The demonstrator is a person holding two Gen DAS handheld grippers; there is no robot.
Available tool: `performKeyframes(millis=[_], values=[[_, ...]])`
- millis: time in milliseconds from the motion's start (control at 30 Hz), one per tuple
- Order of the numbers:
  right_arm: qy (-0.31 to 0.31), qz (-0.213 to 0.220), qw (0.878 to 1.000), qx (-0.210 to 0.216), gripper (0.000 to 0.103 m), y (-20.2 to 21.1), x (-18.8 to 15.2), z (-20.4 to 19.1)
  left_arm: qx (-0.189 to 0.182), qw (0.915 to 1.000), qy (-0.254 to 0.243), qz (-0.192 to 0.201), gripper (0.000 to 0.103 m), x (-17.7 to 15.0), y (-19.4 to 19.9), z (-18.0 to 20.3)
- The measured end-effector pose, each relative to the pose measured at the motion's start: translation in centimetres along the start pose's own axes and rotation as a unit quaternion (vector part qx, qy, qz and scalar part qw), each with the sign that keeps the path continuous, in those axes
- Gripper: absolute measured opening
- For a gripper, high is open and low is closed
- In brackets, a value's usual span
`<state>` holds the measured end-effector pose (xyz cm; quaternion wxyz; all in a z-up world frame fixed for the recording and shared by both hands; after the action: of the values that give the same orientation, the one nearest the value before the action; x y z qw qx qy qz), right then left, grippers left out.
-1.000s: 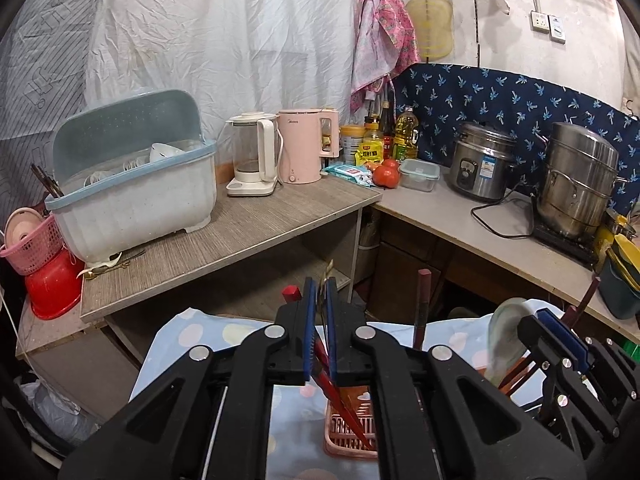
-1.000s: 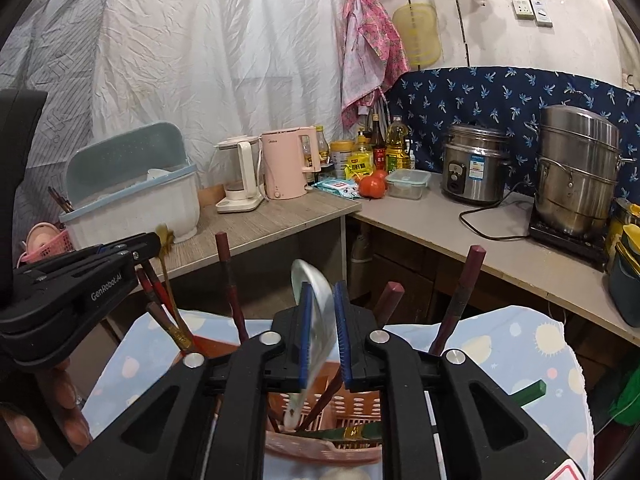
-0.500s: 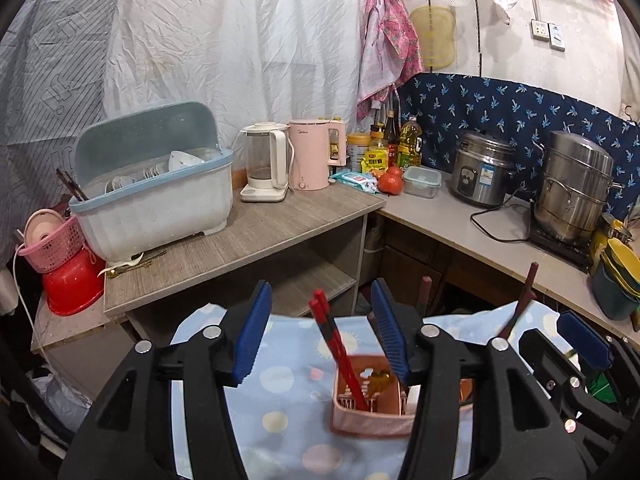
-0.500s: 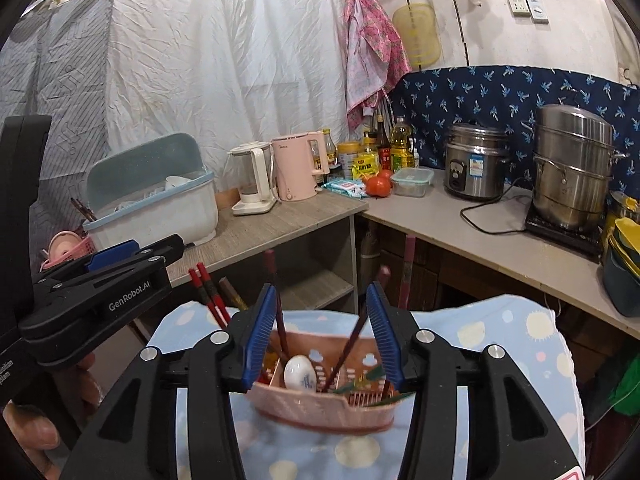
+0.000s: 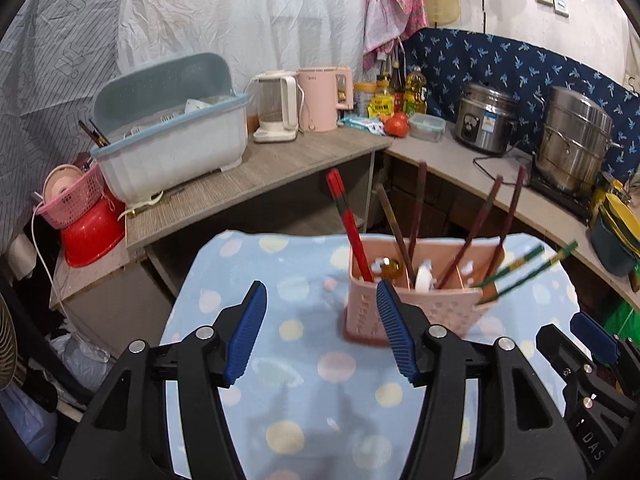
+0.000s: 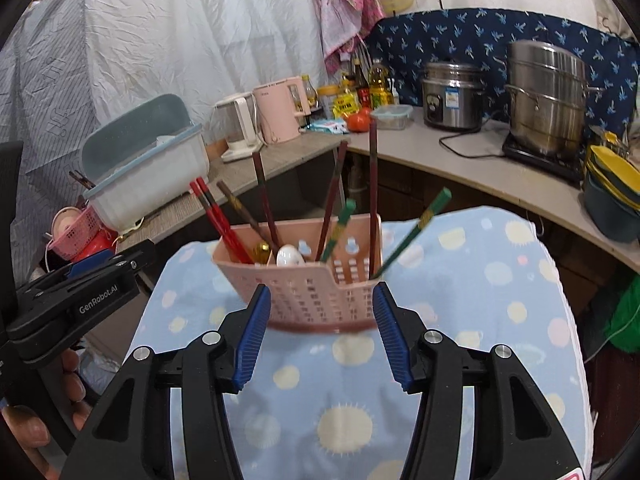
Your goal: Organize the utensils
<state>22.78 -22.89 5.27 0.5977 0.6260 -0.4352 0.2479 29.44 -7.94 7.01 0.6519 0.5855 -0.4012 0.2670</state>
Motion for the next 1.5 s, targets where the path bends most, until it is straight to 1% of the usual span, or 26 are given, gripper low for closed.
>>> performKeyframes(millis=[167, 267, 300, 367, 567, 633, 733, 867, 1000, 1300, 1500], values=[[-0.001, -0.025, 1.0, -0.007, 0.053, 1.2, -2.7, 0.3, -0.005, 0.9996, -0.006, -0.028, 0.056, -2.9, 0.9, 0.5], [-0.006, -0.038, 0.999, -0.005, 0.056, 1.8, -4.2, 0.5, -0.01, 0.9992, -0.004, -0.038, 0.057, -4.2, 1.5, 0.8], [-0.007, -0.042, 0.999, -0.005, 0.056, 2.1, -4.7, 0.5, -0.011, 0.9991, -0.005, -0.042, 0.058, -4.6, 1.7, 0.9], [-0.006, -0.048, 0.999, -0.008, 0.057, 2.5, -5.4, 0.6, -0.012, 0.999, -0.006, -0.043, 0.065, -5.2, 2.2, 1.0], [-0.014, -0.059, 0.998, -0.011, 0.06, 3.6, -6.9, 1.1, -0.009, 0.9986, -0.008, -0.051, 0.07, -6.9, 3.4, 1.3], [-0.015, -0.06, 0.998, -0.013, 0.063, 4.0, -7.3, 1.2, -0.008, 0.9984, -0.01, -0.054, 0.071, -7.4, 3.6, 1.5], [-0.011, -0.06, 0.998, -0.019, 0.068, 4.7, -7.6, 1.3, -0.004, 0.9984, -0.012, -0.056, 0.08, -8.2, 4.0, 1.5], [-0.003, -0.057, 0.998, -0.03, 0.074, 5.5, -7.9, 1.4, 0.006, 0.9983, -0.017, -0.055, 0.087, -8.8, 4.6, 1.5], [0.003, -0.053, 0.998, -0.04, 0.078, 6.0, -7.8, 1.5, 0.011, 0.9981, -0.018, -0.058, 0.088, -9.3, 4.8, 1.3], [-0.006, -0.062, 0.997, -0.043, 0.081, 6.1, -8.1, 1.9, 0.019, 0.9972, -0.019, -0.07, 0.093, -10.4, 4.7, 1.1], [0.008, -0.057, 0.997, -0.058, 0.084, 6.3, -8.4, 2.1, 0.02, 0.9964, -0.016, -0.081, 0.093, -11.2, 4.6, 0.9]])
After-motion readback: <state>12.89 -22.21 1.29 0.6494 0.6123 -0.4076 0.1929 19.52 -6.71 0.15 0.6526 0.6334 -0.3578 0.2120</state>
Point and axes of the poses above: each gripper's, at about its wrist camera, not at the fingertips, and y roughly against the way its jaws point, z to its right, x to its top, the point moved 10 cm from there along -y, roughly the way its jaws point, and after that the axes turned 6 degrees about z, right-handed, at the moved point
